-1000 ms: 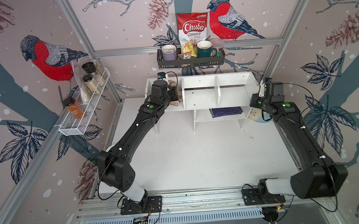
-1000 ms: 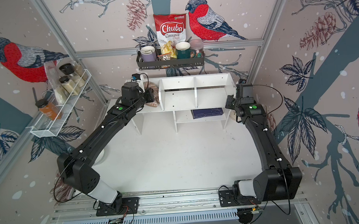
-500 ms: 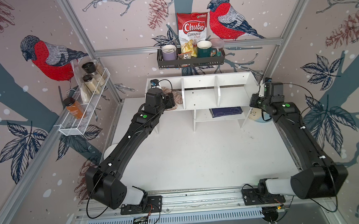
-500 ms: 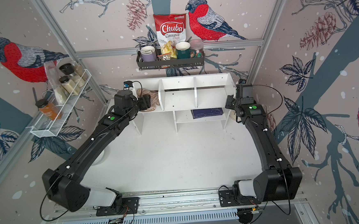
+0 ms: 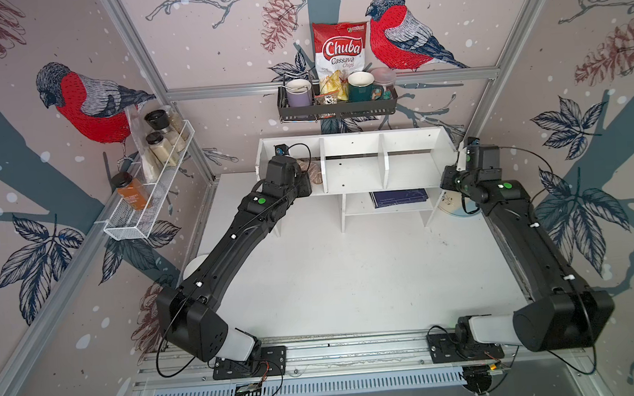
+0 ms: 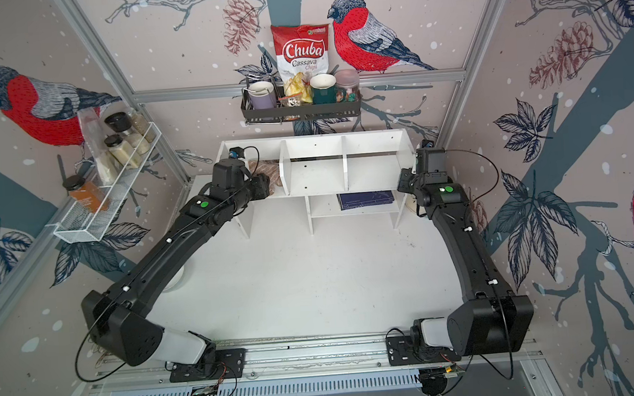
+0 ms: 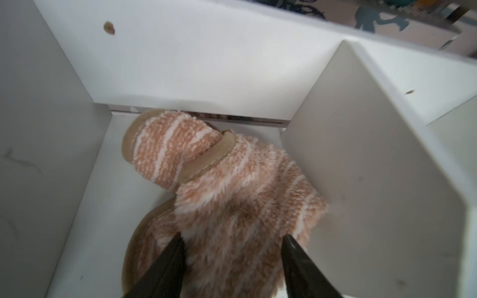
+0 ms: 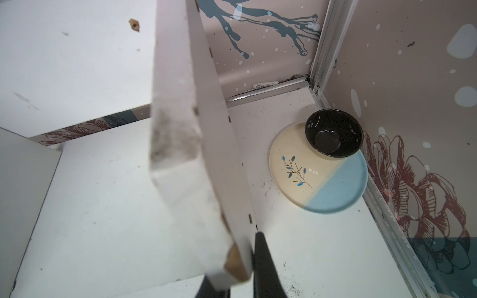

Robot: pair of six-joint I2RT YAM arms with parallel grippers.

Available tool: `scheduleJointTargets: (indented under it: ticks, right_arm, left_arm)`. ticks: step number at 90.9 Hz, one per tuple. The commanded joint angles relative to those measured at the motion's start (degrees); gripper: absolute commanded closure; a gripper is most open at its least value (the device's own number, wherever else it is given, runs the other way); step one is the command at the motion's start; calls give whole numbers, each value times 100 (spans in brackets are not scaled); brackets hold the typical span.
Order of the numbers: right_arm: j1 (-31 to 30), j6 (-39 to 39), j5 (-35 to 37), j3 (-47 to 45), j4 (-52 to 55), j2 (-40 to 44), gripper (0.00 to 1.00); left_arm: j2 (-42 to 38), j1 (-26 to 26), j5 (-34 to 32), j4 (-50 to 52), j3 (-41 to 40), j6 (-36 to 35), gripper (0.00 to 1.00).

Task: Wipe the bookshelf clean with a cloth
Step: Wipe the dust from the shelf.

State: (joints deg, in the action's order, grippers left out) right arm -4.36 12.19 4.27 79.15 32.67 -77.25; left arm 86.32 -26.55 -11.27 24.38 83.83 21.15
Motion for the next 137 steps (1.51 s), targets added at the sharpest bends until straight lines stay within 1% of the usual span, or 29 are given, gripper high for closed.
scheduleJointTargets:
  ticks: [1, 8, 16, 27, 43, 52, 61, 69, 77, 90, 98, 105, 111, 117, 126, 134, 137]
  right_arm:
    - [-5, 661, -726, 17, -67, 29, 100]
    - [-3, 668, -726, -4, -80, 28, 100]
    - [-5, 686, -741, -14, -85, 27, 100]
    - [-3, 695, -749, -15, -102, 28, 100]
    - [-3, 703, -777, -12, -102, 44, 100]
    - [-5, 685, -770, -23, -102, 72, 100]
    - [-9, 683, -750, -2, -102, 76, 100]
    - [5, 680, -744, 20, -109, 72, 100]
    - [3, 700, -750, 42, -116, 53, 100]
    - [16, 697, -732, 24, -120, 57, 100]
    - [59, 692, -711, -32, -144, 78, 100]
    - [99, 719, -739, -57, -167, 90, 100]
    - [110, 738, -750, -58, -173, 79, 100]
    - [115, 749, -761, -50, -173, 80, 100]
    - [113, 745, -760, -58, -164, 89, 100]
    - [112, 749, -806, -59, -168, 63, 100]
    - [111, 748, -830, -60, -172, 47, 100]
  left_arm:
    - [169, -27, -224, 276, 117, 100, 64]
    - [302, -26, -150, 268, 267, 89, 87]
    - [452, -27, -11, 262, 516, 15, 100]
    - [714, -24, -150, 266, 1059, -163, 100]
    - [1080, 80, -225, 260, 2176, -388, 100]
    - [1247, 208, -601, 537, 2763, -418, 100]
    - [1224, 367, -1060, 700, 2911, -433, 100]
    - [1140, 408, -1365, 915, 2811, -581, 100]
    - [951, 409, -1463, 1001, 2480, -695, 100]
    - [551, 282, -1369, 878, 1578, -853, 100]
    - [313, 82, -1661, 851, 965, -911, 100]
    - [139, -24, -1781, 663, 444, -782, 100]
    - [120, -41, -1612, 505, 76, -608, 100]
    - [183, -71, -1383, 413, 8, -494, 100]
    - [284, -212, -1014, 213, 149, -480, 100]
    - [421, -278, -626, 0, 462, -434, 100]
    - [527, -280, -569, 7, 726, -425, 100]
